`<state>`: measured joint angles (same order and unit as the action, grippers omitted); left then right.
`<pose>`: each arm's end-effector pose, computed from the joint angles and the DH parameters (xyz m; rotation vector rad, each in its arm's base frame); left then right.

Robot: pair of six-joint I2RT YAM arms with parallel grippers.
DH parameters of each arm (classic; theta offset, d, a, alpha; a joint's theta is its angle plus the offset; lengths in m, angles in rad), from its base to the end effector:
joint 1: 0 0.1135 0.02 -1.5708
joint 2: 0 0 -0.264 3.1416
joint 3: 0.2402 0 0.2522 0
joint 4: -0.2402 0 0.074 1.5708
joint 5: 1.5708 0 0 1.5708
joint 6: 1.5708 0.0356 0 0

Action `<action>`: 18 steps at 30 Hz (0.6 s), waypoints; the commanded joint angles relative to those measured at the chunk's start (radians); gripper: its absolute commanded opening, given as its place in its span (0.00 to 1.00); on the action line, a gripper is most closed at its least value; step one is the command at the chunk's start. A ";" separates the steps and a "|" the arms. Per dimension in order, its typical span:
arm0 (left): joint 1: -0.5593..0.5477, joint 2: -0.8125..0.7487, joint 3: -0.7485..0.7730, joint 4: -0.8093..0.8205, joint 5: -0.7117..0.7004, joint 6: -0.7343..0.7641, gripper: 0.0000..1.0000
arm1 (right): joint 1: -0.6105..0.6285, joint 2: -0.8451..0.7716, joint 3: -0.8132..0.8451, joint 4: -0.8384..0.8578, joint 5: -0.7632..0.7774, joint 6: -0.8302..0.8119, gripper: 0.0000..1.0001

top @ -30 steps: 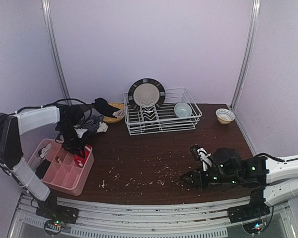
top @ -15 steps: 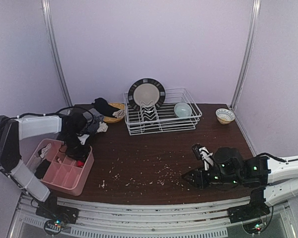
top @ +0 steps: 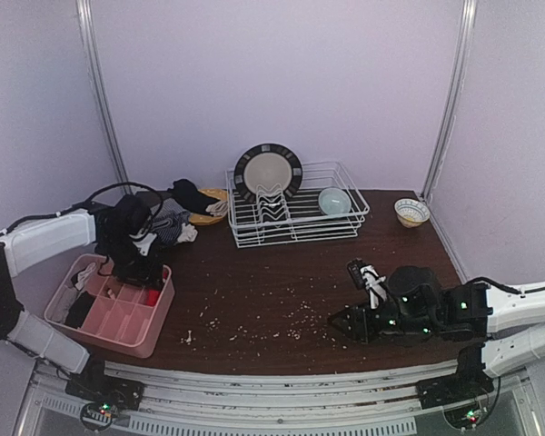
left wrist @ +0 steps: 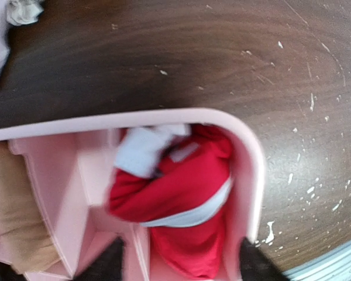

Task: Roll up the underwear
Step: Place the underwear in the storage box.

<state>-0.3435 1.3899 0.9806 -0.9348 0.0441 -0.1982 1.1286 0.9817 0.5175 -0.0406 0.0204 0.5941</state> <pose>0.2308 -0.0842 0.2240 0.2201 2.9228 -0.1516 0.0927 0.1941 0.2240 -0.5796 2.1681 0.9896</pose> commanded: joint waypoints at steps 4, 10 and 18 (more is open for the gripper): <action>-0.010 -0.054 0.085 -0.069 -0.041 -0.015 0.90 | -0.006 -0.003 0.025 -0.012 0.009 -0.019 0.40; -0.071 -0.215 0.145 -0.077 -0.173 -0.107 0.98 | -0.006 -0.058 0.022 -0.068 0.129 -0.034 0.42; -0.113 -0.404 0.045 0.279 -0.326 -0.221 0.98 | -0.018 -0.259 0.024 -0.270 0.700 0.106 0.98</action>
<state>-0.4618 0.9955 1.0866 -0.8982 -0.1795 -0.3458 1.1225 0.8047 0.5224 -0.2012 0.4068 0.6487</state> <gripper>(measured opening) 0.976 0.828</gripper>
